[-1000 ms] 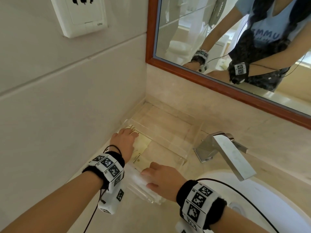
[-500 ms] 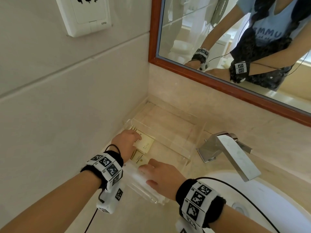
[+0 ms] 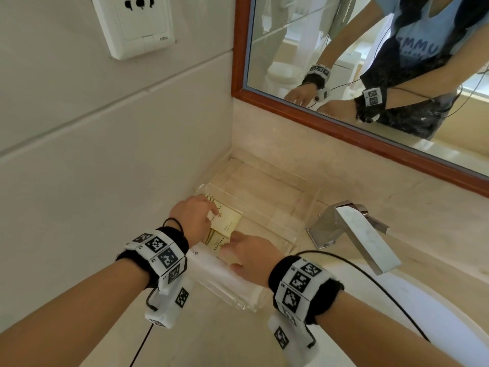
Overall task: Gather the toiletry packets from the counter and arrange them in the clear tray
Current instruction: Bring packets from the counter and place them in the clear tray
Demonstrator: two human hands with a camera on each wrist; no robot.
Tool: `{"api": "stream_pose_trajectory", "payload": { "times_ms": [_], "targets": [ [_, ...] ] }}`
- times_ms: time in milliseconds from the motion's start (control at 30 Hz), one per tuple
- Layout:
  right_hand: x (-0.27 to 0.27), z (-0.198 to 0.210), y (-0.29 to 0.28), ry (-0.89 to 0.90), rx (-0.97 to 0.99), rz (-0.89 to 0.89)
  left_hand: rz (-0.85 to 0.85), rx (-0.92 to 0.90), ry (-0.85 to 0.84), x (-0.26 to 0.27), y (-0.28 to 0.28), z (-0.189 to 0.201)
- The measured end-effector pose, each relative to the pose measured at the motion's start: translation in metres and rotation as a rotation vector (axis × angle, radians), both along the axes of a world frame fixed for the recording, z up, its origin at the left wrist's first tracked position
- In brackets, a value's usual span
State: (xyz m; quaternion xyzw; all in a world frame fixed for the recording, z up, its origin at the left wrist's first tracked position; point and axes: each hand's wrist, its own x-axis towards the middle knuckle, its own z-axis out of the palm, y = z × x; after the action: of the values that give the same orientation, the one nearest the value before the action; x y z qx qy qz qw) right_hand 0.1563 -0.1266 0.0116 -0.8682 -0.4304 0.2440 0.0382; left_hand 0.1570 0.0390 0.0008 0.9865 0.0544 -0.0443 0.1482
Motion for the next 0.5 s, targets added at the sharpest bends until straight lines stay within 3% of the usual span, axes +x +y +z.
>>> {"api": "stream_pose_trajectory", "payload": {
  "times_ms": [233,500],
  "targets": [
    [0.019,0.025,-0.021,-0.068,0.036,-0.097,-0.040,0.023,0.016,-0.001,-0.019,0.032],
    [0.017,0.050,-0.103,-0.119,0.040,-0.221,-0.165,0.053,-0.014,0.011,-0.089,0.062]
  ]
}}
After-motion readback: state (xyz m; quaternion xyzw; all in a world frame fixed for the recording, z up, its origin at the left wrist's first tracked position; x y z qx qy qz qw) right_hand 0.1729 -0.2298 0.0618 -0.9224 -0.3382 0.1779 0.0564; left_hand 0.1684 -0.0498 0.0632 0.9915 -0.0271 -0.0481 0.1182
